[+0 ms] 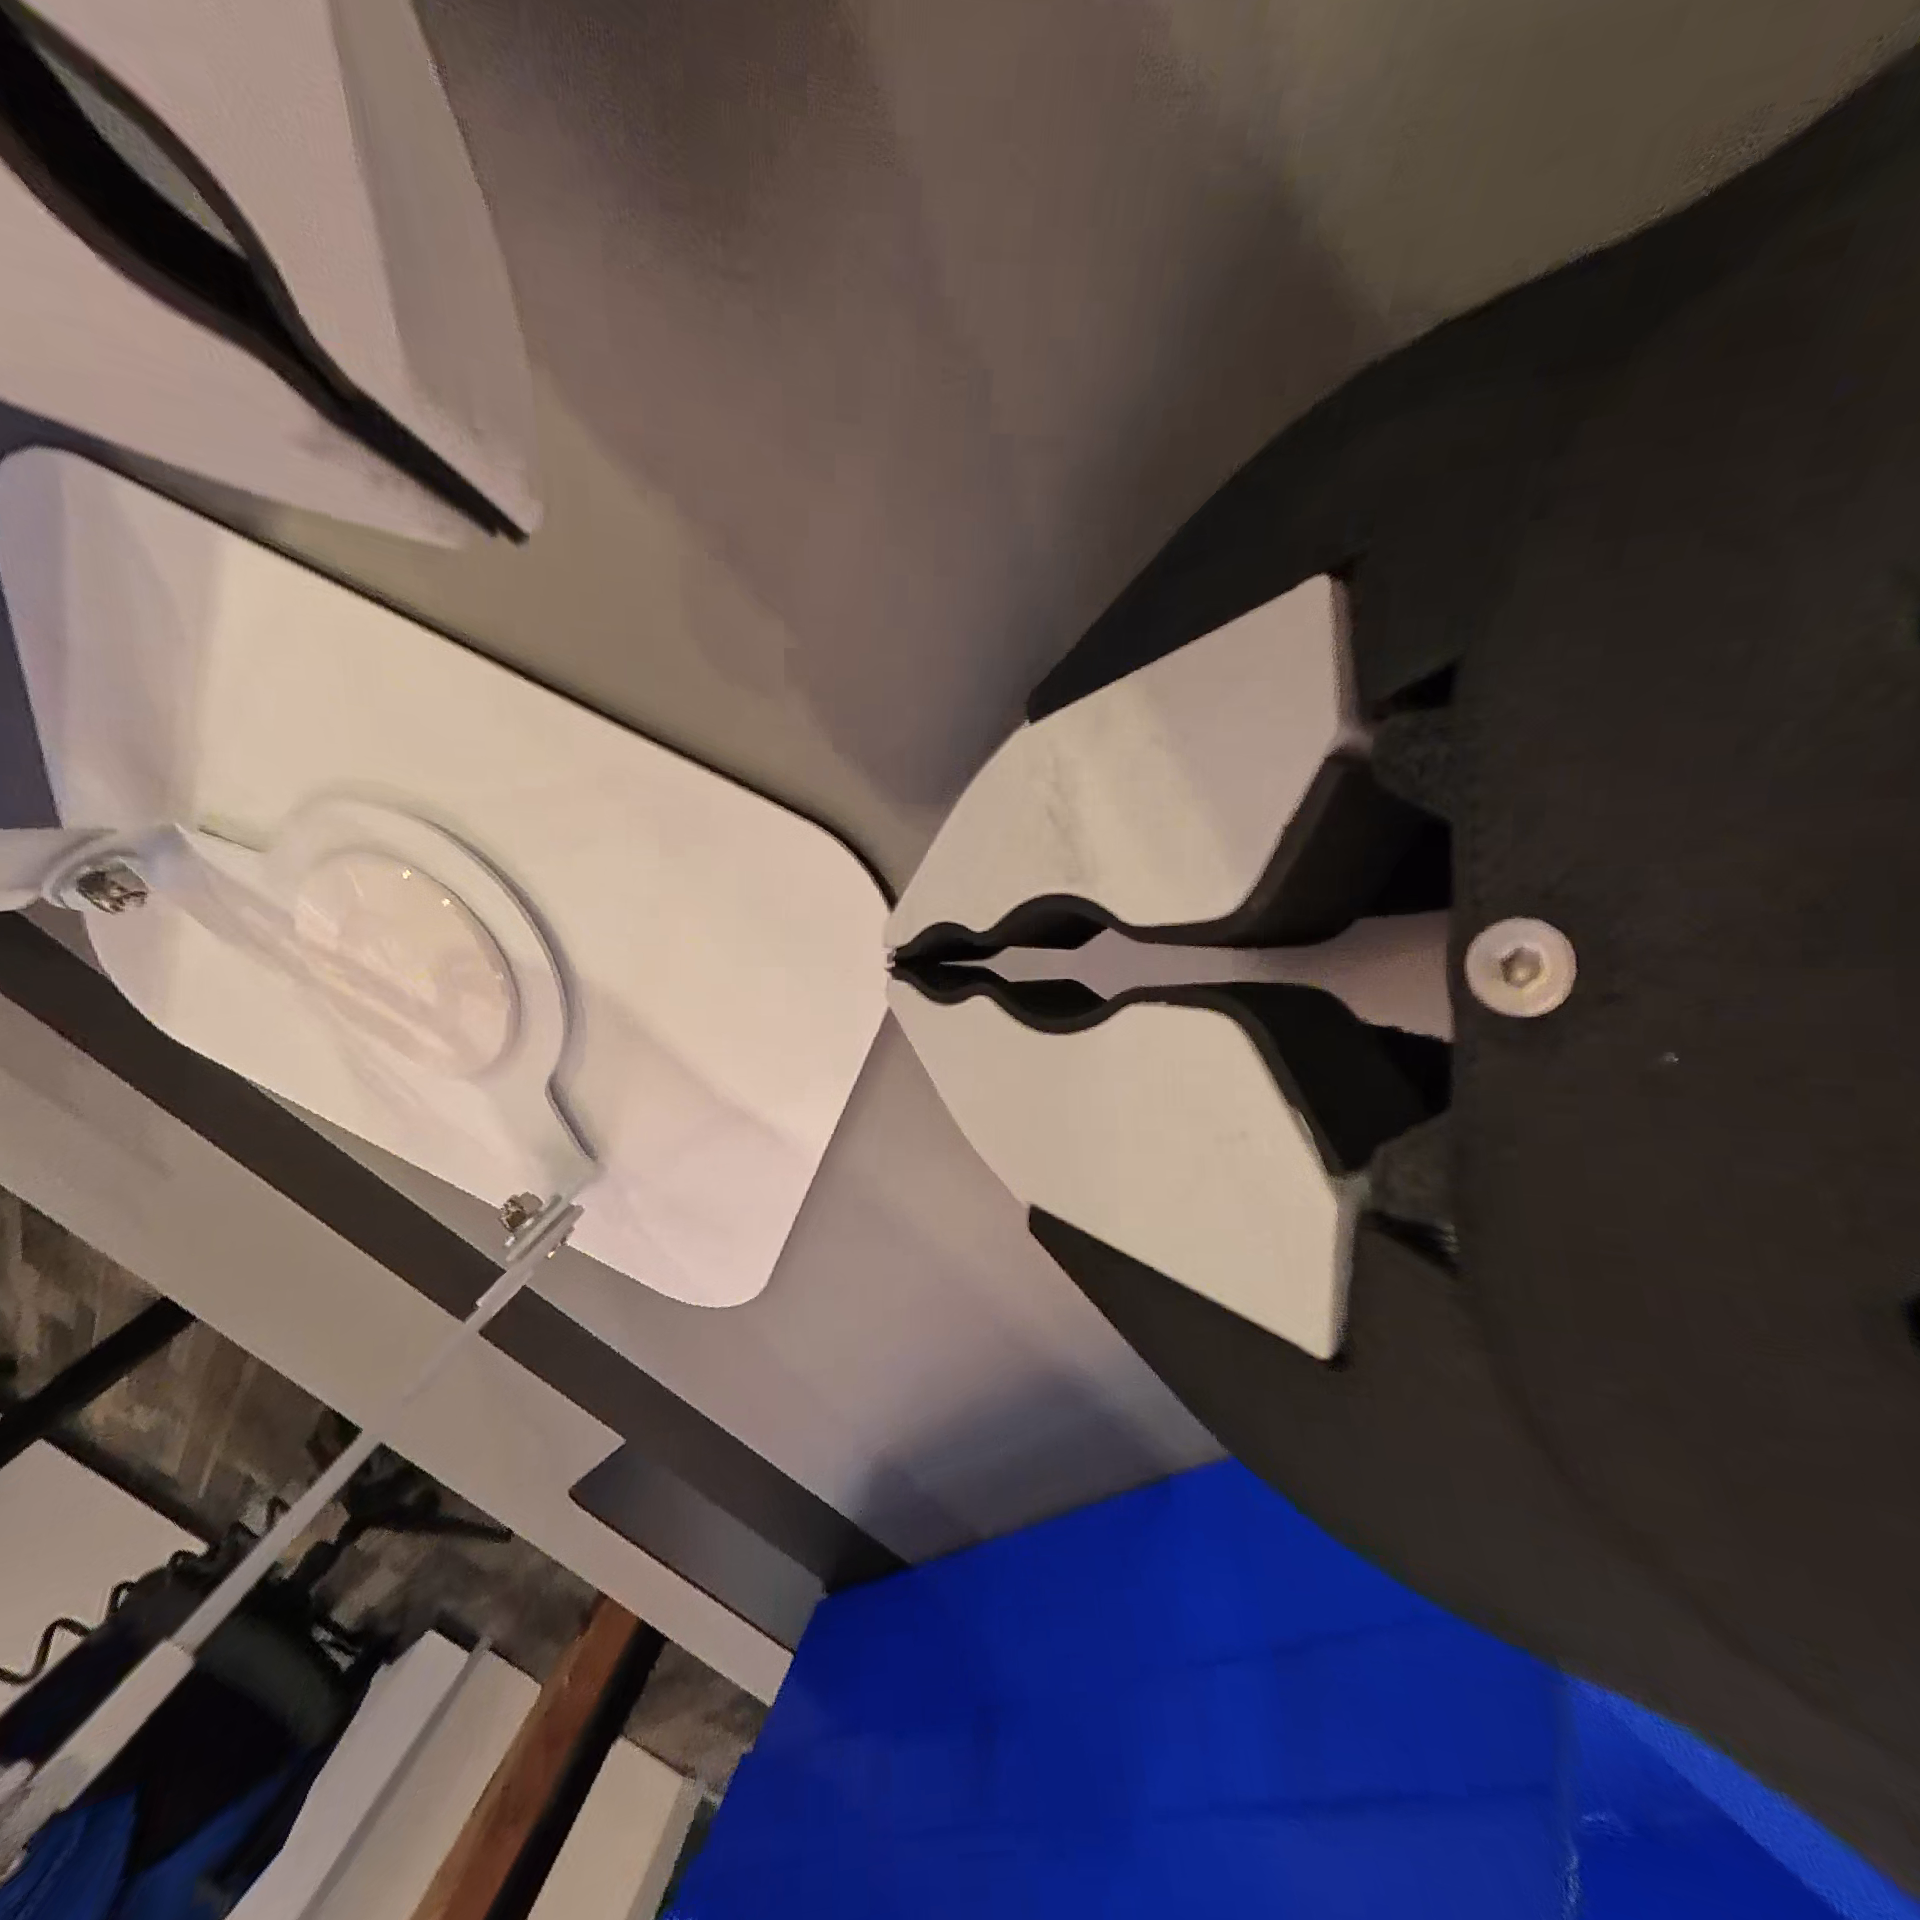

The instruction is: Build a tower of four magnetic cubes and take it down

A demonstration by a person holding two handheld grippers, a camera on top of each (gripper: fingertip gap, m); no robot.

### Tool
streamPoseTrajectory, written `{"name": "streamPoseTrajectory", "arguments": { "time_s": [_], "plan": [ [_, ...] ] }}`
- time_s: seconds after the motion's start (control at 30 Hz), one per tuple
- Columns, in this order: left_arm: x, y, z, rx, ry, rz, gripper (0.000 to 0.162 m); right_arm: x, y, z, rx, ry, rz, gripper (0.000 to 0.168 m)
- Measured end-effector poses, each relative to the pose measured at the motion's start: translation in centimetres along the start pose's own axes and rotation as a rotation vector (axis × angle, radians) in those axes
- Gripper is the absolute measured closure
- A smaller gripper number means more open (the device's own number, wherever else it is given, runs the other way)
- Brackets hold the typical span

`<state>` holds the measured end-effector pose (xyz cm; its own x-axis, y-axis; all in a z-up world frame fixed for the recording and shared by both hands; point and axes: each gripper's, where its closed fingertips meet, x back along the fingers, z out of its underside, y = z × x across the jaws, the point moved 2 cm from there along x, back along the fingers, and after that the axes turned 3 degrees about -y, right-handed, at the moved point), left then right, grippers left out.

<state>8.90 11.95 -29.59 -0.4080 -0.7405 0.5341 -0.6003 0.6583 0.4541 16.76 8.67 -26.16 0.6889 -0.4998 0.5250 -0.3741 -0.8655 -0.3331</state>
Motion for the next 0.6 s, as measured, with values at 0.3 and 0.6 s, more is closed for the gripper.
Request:
{"name": "streamPoseTrajectory", "arguments": {
  "time_s": [0.3,0.6],
  "plan": [
    [-0.5,0.6,0.1,-0.005,0.014,-0.065,0.162,-1.1,-1.2,1.4,0.104,-0.065,0.191,0.168],
    [-0.6,0.3,-0.3,0.011,-0.019,-0.052,0.162,-1.0,-1.8,1.8,0.179,-0.068,0.251,0.168]
  ]
}}
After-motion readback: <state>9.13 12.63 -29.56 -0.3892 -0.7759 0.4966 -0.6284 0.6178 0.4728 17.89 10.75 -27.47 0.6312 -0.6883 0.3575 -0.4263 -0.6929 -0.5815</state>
